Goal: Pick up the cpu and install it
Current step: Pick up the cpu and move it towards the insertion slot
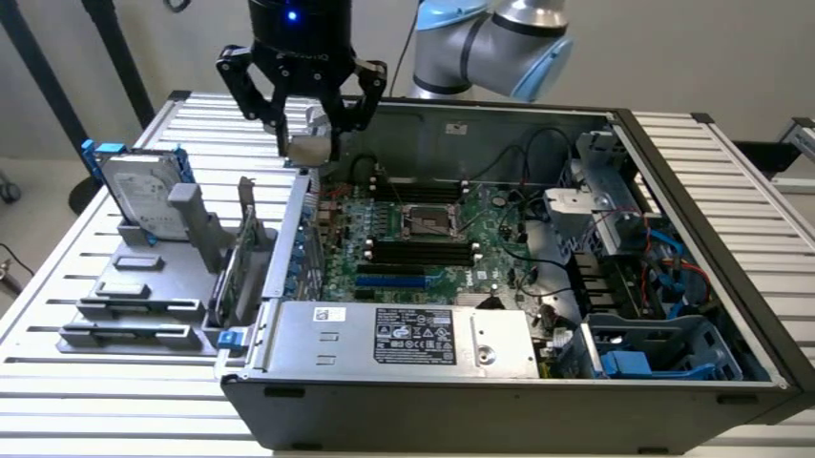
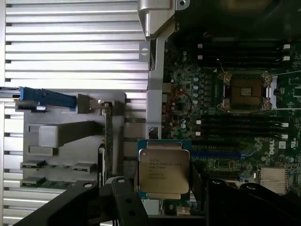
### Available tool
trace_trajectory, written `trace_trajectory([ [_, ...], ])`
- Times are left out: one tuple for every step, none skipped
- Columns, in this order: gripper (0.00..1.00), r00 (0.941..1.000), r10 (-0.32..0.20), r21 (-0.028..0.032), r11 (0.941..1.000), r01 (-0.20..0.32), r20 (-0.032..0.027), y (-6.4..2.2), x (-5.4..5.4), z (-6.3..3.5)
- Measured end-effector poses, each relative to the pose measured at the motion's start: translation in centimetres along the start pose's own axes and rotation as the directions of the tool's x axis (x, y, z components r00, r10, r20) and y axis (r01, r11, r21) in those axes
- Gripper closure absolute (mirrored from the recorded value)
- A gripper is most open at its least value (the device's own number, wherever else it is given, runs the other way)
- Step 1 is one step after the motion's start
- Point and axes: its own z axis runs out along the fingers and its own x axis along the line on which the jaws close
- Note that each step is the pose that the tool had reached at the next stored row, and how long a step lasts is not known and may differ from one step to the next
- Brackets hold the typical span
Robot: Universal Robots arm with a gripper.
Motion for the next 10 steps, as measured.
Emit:
trace_trajectory([
  [0.46, 1.0, 0.0, -0.0009, 1.0, 0.0, 0.0, 0.02, -0.4, -0.03],
  [0.46, 1.0, 0.0, -0.0018, 1.0, 0.0, 0.0001, 0.04, -0.9, -0.06],
  [0.46, 1.0, 0.0, -0.0025, 1.0, 0.0, 0.0, 0.06, -1.3, -0.09],
  [0.46, 1.0, 0.0, -0.0031, 1.0, 0.0, 0.0001, 0.09, -1.8, -0.12],
  [0.46, 1.0, 0.0, -0.0033, 1.0, 0.0, 0.0, 0.12, -2.3, -0.16],
  [0.46, 1.0, 0.0, -0.0036, 1.0, 0.0, -0.0001, 0.16, -2.7, -0.19],
  [0.46, 1.0, 0.0, -0.0036, 1.0, 0.0, 0.0, 0.22, -3.2, -0.21],
  [0.46, 1.0, 0.0, -0.0036, 1.0, 0.0, 0.0, 0.29, -3.6, -0.23],
  [0.46, 1.0, 0.0, -0.0036, 1.0, 0.0, -0.0001, 0.38, -4.1, -0.23],
  [0.46, 1.0, 0.0, -0.0037, 1.0, 0.0, -0.0001, 0.5, -4.6, -0.19],
])
